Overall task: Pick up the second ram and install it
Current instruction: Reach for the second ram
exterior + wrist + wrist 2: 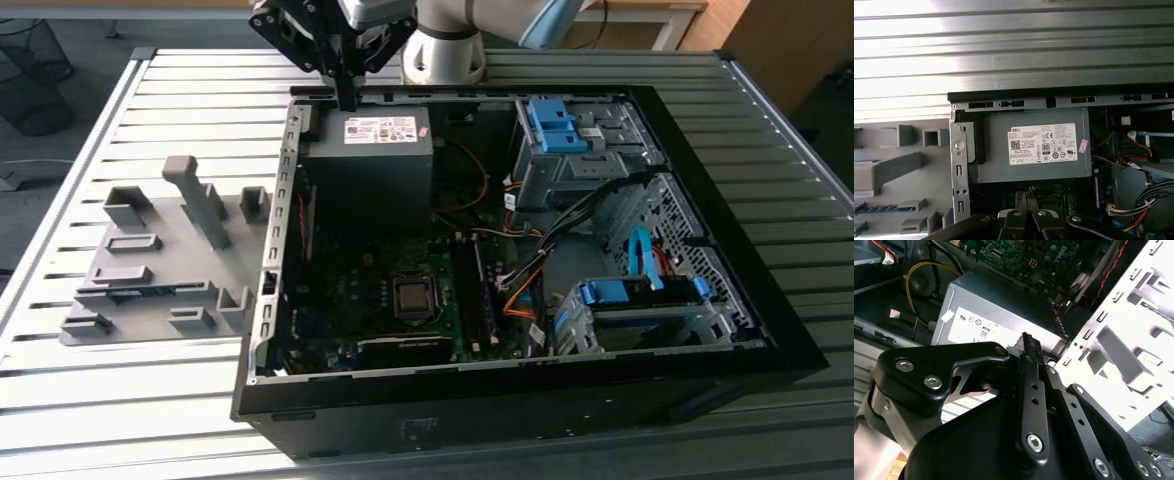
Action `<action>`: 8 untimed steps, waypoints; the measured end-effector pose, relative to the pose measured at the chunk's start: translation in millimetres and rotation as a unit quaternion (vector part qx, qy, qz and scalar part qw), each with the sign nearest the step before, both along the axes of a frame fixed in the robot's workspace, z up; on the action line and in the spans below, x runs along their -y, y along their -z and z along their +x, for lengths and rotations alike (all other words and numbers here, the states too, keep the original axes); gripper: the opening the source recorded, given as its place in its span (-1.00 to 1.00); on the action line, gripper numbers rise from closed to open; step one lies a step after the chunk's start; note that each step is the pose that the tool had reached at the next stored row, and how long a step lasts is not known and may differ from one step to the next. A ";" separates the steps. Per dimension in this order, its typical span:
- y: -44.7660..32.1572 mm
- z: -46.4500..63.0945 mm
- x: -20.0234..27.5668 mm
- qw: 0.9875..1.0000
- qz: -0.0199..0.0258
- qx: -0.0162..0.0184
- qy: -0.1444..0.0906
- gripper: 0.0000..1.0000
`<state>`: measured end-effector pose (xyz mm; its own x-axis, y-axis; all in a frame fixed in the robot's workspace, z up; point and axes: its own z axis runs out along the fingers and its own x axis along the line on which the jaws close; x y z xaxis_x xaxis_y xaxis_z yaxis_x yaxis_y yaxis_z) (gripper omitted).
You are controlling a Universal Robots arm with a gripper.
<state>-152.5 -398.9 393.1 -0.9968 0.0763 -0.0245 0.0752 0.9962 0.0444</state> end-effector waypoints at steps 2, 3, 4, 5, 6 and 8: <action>0.0 -1.5 0.0 1.000 0.000 0.000 0.000 -0.79; 0.0 -2.3 0.0 1.000 0.000 0.000 0.000 -0.79; 0.0 -3.0 0.0 1.000 0.000 0.000 0.000 -0.79; 0.0 -3.6 0.0 1.000 0.000 0.000 0.000 -0.79; 0.0 -4.3 0.0 1.000 0.000 0.000 0.000 -0.79; 0.0 -5.8 0.0 1.000 0.000 0.000 0.000 -0.79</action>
<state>-158.3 -398.9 393.2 -0.9968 0.0762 -0.0244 0.0751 0.9962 0.0443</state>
